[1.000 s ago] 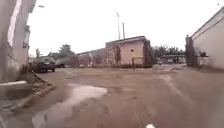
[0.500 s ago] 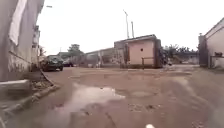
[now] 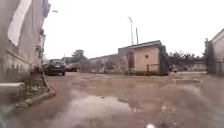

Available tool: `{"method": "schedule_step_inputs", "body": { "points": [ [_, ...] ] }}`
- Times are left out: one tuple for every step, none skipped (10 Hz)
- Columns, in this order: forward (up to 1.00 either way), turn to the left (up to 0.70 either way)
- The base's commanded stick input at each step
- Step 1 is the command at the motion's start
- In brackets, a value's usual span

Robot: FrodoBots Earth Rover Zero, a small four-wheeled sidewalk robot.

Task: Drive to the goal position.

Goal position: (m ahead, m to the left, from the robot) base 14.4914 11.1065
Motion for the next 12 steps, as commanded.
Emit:
{"method": "schedule_step_inputs", "body": {
  "points": [
    [0.7,0.2],
    [0.7,0.13],
    [0.7,0.05],
    [0.7,0.0],
    [0.7,0.0],
    [0.7,0.35],
    [0.7,0.35],
    [0.7,0.35],
    [0.7,0.35],
    [0.7,0.35],
    [0.7,0.34],
    [0.7,0.11]
  ]
}}
